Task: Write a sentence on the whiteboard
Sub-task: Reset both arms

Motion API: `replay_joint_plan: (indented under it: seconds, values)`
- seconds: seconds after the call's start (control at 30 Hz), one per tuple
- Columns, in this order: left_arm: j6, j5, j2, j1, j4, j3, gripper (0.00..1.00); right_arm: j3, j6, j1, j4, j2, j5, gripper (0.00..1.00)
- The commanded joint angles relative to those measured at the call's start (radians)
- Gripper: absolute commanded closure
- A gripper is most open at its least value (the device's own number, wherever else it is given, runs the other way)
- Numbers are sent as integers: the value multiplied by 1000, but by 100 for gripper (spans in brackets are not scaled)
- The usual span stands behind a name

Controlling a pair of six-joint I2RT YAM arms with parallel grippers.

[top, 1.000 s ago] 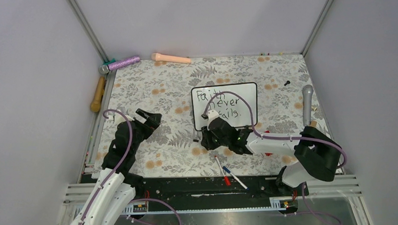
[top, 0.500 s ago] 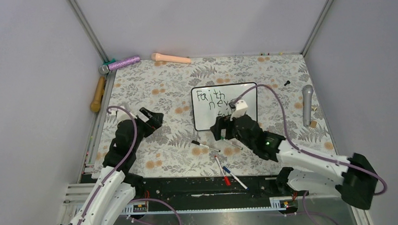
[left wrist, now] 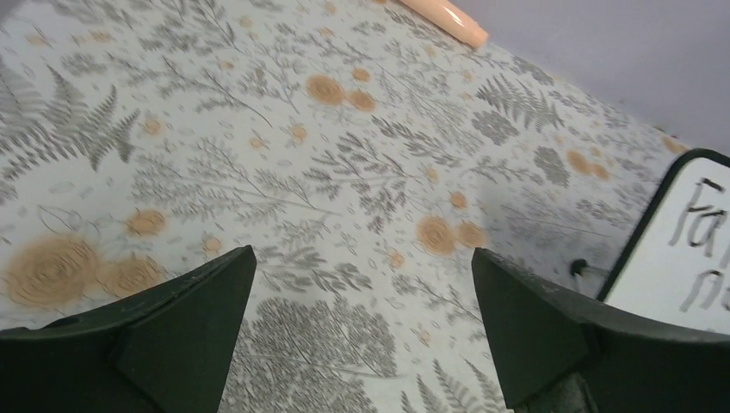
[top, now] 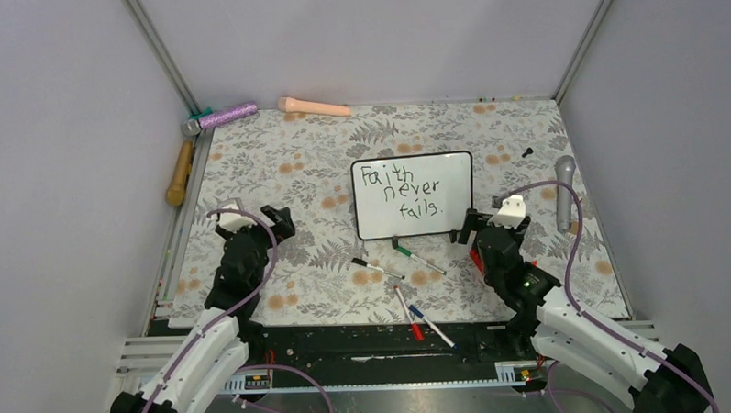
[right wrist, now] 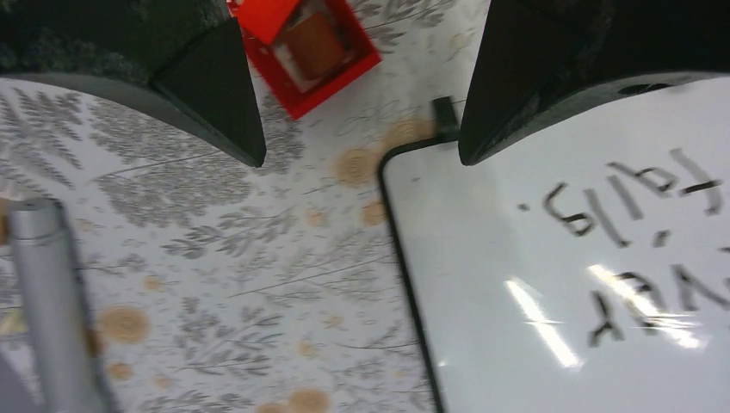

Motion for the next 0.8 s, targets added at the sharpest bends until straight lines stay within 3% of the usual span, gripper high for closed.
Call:
replay_joint_plan:
  seconds: [0.0, 0.07, 0.17, 0.27, 0.4, 0.47, 0.57, 0.7, 0.77]
  values:
    - [205, -123, 126, -12, 343, -10, 1, -66, -174, -71, 249, 0, 199, 10]
    - [231, -114, 202, -12, 386, 7, 2, -125, -297, -135, 464, 17, 132, 10]
    - [277, -155, 268, -9, 450, 22, 4, -158, -345, -272, 643, 113, 27, 12]
    - [310, -169, 327, 6, 567, 16, 5, -170, -307, -398, 780, 281, -59, 13]
    - [465, -168, 446, 21, 687, 34, 3, -186, -444, -429, 1187, 592, -82, 18]
    - [470, -180, 498, 38, 633, 90, 1, -149, -436, -441, 1222, 673, -67, 16]
    - [541, -96, 546, 70, 770, 67, 1, -76, -364, -532, 948, 617, -247, 15]
    - [548, -77, 546, 101, 800, 51, 1, -72, -320, -610, 987, 672, -430, 15]
    - [561, -35, 554, 106, 767, 72, 1, -72, -311, -617, 989, 675, -435, 26]
